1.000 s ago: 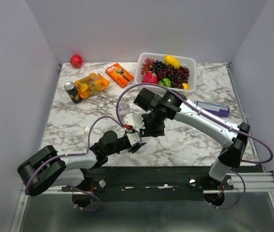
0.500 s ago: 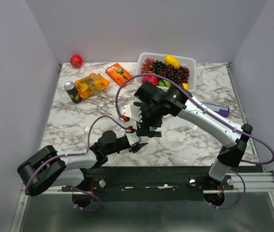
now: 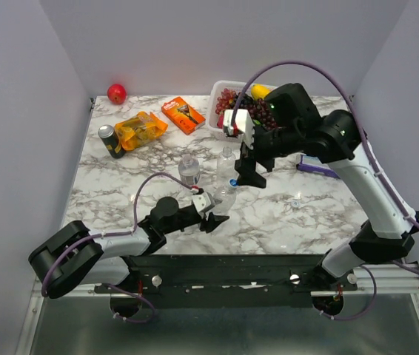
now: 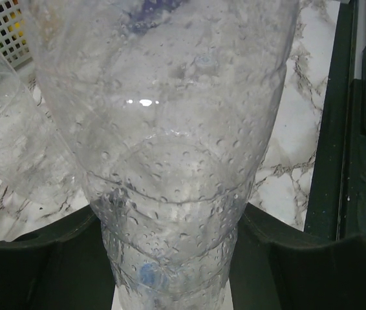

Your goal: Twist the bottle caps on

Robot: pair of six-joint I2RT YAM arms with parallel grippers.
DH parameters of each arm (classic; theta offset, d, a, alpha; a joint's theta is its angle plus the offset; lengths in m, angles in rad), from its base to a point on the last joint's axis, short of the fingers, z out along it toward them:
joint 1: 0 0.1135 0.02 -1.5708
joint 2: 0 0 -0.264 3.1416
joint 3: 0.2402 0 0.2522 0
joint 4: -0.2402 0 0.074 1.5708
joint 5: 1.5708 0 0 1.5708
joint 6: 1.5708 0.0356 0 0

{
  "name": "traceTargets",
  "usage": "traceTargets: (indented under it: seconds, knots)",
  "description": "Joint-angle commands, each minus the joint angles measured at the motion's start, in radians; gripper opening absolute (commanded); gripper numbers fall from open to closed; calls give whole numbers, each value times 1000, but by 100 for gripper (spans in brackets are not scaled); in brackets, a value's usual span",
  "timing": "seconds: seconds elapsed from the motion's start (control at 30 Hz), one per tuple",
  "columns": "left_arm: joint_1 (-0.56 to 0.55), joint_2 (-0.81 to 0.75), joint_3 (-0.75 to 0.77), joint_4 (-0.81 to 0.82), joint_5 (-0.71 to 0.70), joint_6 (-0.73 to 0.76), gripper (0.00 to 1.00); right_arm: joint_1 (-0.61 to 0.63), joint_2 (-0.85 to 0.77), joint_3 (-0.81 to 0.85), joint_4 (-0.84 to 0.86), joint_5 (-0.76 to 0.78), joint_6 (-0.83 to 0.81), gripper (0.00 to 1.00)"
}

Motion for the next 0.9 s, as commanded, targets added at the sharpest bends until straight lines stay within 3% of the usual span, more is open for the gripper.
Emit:
traceTargets:
  seconds: [0.0,0.13,0.2,0.3,0.47,0.67,0.87]
  knots:
    - [10,-4,71,-5,13,-97,0,-5,-80,-85,-146,-127,-33,100]
    - [8,-20,102,-71,14,-102,0,-5,-227,-347,111,-37,-120,91]
    - [8,-34,112,-116,22,-93,0,-6,-270,-398,199,-10,-168,85]
    - [7,-65,115,-175,30,-59,0,-5,-283,-412,176,-26,-258,80]
    - [8,-97,102,-237,37,-2,0,-6,-295,-429,174,-49,-294,82]
    - [5,-111,106,-268,62,6,0,-2,-293,-485,210,-98,-325,96]
    - [5,-111,111,-255,63,-25,0,21,-256,-490,244,-98,-303,98]
